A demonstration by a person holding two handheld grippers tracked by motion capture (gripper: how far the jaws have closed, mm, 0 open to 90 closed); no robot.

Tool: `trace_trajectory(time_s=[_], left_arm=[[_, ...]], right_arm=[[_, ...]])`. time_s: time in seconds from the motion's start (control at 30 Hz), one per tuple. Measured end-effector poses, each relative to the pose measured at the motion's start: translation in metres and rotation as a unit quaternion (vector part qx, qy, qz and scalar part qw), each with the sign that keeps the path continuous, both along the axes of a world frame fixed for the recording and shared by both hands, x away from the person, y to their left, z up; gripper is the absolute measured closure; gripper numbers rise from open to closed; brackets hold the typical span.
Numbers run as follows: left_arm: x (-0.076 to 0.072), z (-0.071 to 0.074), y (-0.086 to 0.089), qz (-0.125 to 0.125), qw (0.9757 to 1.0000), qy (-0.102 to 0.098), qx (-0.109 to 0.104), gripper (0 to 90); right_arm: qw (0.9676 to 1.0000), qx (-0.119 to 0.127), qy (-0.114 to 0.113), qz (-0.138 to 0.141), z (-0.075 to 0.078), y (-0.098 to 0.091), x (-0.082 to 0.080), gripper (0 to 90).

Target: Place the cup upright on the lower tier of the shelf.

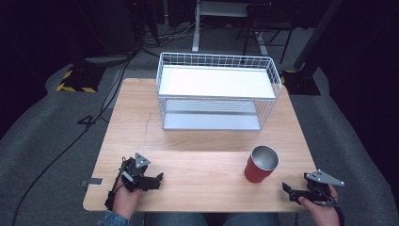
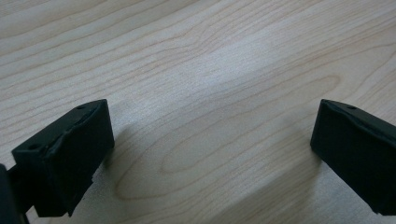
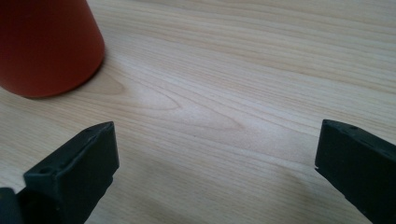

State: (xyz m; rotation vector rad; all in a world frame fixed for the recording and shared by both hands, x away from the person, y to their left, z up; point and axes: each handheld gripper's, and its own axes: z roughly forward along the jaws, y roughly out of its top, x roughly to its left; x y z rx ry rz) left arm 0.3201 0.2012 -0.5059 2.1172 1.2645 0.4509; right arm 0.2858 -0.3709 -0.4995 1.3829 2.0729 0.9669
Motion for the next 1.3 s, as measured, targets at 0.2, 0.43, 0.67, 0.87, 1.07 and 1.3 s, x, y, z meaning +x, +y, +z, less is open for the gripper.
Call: trace_trajectory(time_s=[0.2, 0.43, 0.67, 0.87, 1.07, 1.3], left_arm=[[0.0, 0.0, 0.0, 0.0, 1.0, 0.0, 0.002, 0.0], [0.0, 0.0, 0.0, 0.0, 1.0, 0.0, 0.002, 0.0], [0.0, 0.0, 0.0, 0.0, 1.0, 0.0, 0.001, 0.0], [0.0, 0.0, 0.0, 0.0, 1.0, 0.0, 0.002, 0.0], [0.0, 0.0, 0.0, 0.0, 1.0, 0.0, 0.002, 0.0], [0.0, 0.0, 0.0, 0.0, 1.0, 0.0, 0.001, 0.0]], right_arm=[[0.9997, 0.015, -0.014, 0.011, 0.007, 0.008, -0.005, 0.0], [0.9982, 0.039, -0.034, 0.029, 0.015, 0.026, -0.01, 0.0], [0.9953, 0.055, -0.058, 0.054, 0.02, 0.042, -0.01, 0.0], [0.9943, 0.062, -0.051, 0.071, 0.016, 0.057, -0.004, 0.0], [0.9926, 0.066, -0.046, 0.092, 0.011, 0.076, 0.005, 0.0], [0.9915, 0.075, -0.039, 0.099, 0.008, 0.089, 0.014, 0.0]])
